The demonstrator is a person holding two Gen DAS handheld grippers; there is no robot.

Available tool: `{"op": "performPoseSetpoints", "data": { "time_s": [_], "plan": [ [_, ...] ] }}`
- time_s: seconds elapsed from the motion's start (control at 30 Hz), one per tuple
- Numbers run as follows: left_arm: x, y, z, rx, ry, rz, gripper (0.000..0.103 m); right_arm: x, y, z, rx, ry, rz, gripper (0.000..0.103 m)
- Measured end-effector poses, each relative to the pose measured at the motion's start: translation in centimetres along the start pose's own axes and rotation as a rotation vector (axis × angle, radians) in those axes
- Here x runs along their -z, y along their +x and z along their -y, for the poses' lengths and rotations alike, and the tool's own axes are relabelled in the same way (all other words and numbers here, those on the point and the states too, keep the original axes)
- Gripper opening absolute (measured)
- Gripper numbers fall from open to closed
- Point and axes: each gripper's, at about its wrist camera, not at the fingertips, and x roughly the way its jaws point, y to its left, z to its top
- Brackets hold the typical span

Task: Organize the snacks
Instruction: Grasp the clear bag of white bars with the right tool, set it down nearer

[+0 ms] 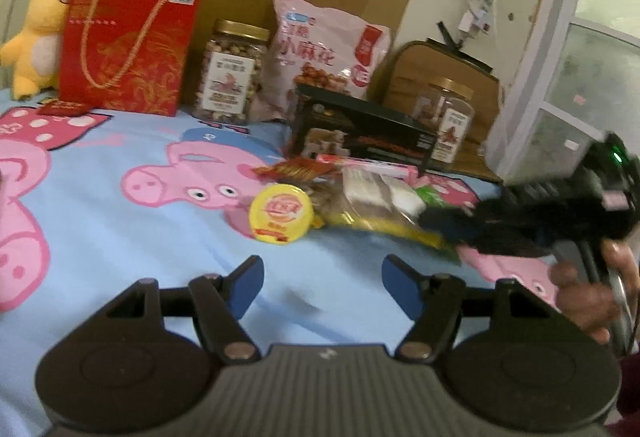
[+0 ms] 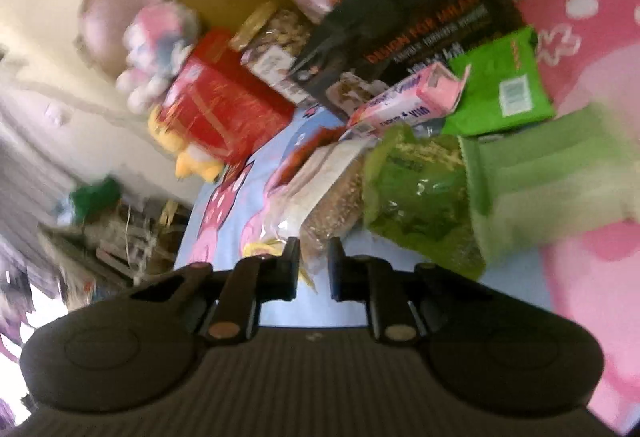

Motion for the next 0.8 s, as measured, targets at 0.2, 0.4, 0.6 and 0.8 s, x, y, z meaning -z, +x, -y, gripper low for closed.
{"op": "performPoseSetpoints", "data": {
  "time_s": [0.2,0.4,0.6,0.8],
  "plan": [
    [0.4,1.2,0.9,0.063,0.015,-0.045,0.067,3.2,-5.6,1.6,-0.036,-0.141,-0.086,0.016],
    [0.3,2.2,1.2,0.096,-0.024,-0.085,0.071,4.0,-6.9,3.6,0.113,-0.132,0.015,0.045],
    [0.2,2.0,0.8,0.123,-0.068,-0.098,0.077,4.1,-6.4,2.8,0.097,-0.188,0.046,0.055],
    [0.2,2.6,0.8,0.158,-0.094,-0.126,0.077,5.3,-4.9,0.6,0.109,-0.394,0.004,0.073]
  ]
}}
